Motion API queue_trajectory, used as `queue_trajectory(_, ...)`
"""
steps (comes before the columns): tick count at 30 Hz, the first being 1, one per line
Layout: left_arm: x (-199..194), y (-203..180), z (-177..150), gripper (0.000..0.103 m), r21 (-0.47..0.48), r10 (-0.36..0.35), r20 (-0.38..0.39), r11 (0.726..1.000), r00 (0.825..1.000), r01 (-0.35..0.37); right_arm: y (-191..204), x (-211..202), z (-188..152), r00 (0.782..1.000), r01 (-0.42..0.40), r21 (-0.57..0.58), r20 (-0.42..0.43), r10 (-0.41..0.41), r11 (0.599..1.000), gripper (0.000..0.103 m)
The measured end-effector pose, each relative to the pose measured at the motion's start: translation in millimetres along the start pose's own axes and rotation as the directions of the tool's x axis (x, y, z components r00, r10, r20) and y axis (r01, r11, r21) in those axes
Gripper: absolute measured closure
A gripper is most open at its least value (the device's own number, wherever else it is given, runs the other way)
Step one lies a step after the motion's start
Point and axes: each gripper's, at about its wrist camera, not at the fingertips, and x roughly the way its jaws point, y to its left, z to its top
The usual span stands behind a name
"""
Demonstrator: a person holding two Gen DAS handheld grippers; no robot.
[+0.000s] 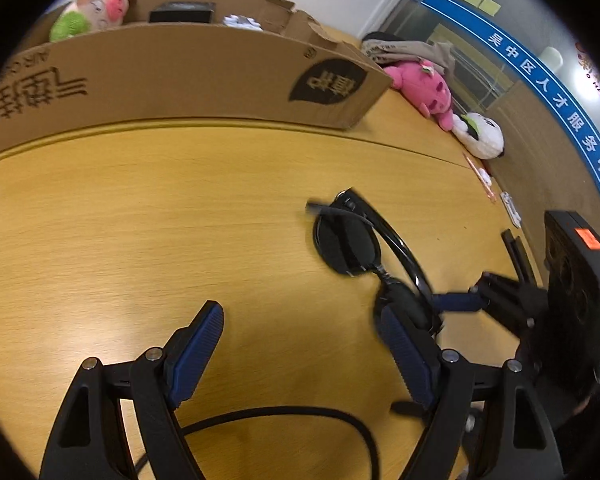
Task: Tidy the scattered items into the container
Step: 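Move both grippers to the black sunglasses on the table, then close both grippers on the black sunglasses and lift them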
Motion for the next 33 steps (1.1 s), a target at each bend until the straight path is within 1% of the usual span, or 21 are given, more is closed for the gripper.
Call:
queue_trajectory(2,6,0,4,0.023,-0.008,-0.040,-0.012,0.999,0.999,0.040,-1,-3,1,1.000,0.013,0.038,0.016,-0.014,0.999,0.007)
queue_trajectory(6,15,2,20,0.023,-0.023,-0.090,-0.018,0.996,0.996,0.090,-24,-11,11,0.997,0.007,0.167,0.068,-0.019,0.986,0.007)
queue_trajectory(8,21,4,28,0.024,-0.029,-0.120,-0.023,0.992,0.992,0.120,-38,-13,14,0.996,-0.037,0.232,0.091,0.017,0.972,0.008)
queue_trajectory(9,24,2,30,0.024,-0.022,-0.128,-0.031,0.992,0.991,0.128,-43,-14,16,0.993,-0.071,0.259,0.106,0.044,0.963,0.013)
queue_trajectory(10,27,0,32,0.027,-0.008,-0.126,-0.038,0.992,0.991,0.125,-52,-14,17,0.990,-0.104,0.282,0.117,0.073,0.954,0.016)
queue_trajectory(11,28,-2,33,0.033,0.003,-0.123,-0.042,0.992,0.991,0.124,-58,-13,17,0.988,-0.131,0.303,0.122,0.098,0.944,0.020)
queue_trajectory(12,28,-3,32,0.034,0.004,-0.128,-0.045,0.992,0.991,0.129,-61,-8,17,0.985,-0.159,0.326,0.118,0.127,0.932,0.021)
queue_trajectory(14,24,1,31,0.034,-0.008,-0.140,-0.038,0.990,0.989,0.140,-62,-7,13,0.979,-0.190,0.336,0.139,0.150,0.923,0.021)
queue_trajectory(16,18,6,29,0.034,-0.013,-0.135,-0.031,0.991,0.990,0.135,-62,-6,9,0.966,-0.248,0.362,0.159,0.203,0.899,0.021)
queue_trajectory(17,15,8,28,0.034,-0.008,-0.113,-0.034,0.994,0.993,0.113,-65,-6,7,0.955,-0.288,0.381,0.178,0.236,0.879,0.021)
queue_trajectory(19,9,13,24,0.034,-0.007,-0.079,-0.026,0.997,0.997,0.079,-79,-9,-4,0.931,-0.359,0.442,0.230,0.283,0.822,0.021)
queue_trajectory(22,4,19,16,0.034,-0.003,-0.088,-0.030,0.996,0.996,0.088,-89,-11,-10,0.927,-0.369,0.493,0.259,0.272,0.788,0.021)
queue_trajectory(25,8,12,14,0.034,0.032,-0.069,-0.035,0.997,0.997,0.071,-83,-7,-1,0.904,-0.423,0.508,0.298,0.308,0.750,0.022)
queue_trajectory(26,10,8,14,0.034,0.046,-0.066,-0.042,0.997,0.997,0.068,-78,-5,4,0.904,-0.420,0.509,0.304,0.300,0.752,0.027)
queue_trajectory(27,12,4,14,0.034,0.060,-0.066,-0.047,0.996,0.997,0.068,-75,-2,9,0.911,-0.404,0.512,0.299,0.283,0.758,0.036)
queue_trajectory(28,13,0,12,0.034,0.076,-0.060,-0.050,0.995,0.997,0.064,-71,4,16,0.919,-0.387,0.519,0.289,0.270,0.762,0.040)
queue_trajectory(29,14,-4,11,0.034,0.094,-0.049,-0.052,0.994,0.997,0.054,-68,15,28,0.921,-0.382,0.531,0.285,0.265,0.756,0.055)
queue_trajectory(30,16,-8,11,0.034,0.111,-0.042,-0.054,0.993,0.998,0.048,-68,21,30,0.922,-0.383,0.545,0.281,0.268,0.746,0.075)
queue_trajectory(31,17,-11,10,0.034,0.119,-0.043,-0.057,0.992,0.997,0.050,-69,25,30,0.917,-0.395,0.555,0.288,0.277,0.732,0.078)
queue_trajectory(32,17,-12,10,0.034,0.121,-0.047,-0.058,0.991,0.997,0.054,-68,27,30,0.915,-0.400,0.559,0.290,0.281,0.726,0.086)
queue_trajectory(33,17,-11,9,0.034,0.122,-0.052,-0.058,0.991,0.997,0.059,-68,26,29,0.918,-0.391,0.554,0.290,0.270,0.735,0.088)
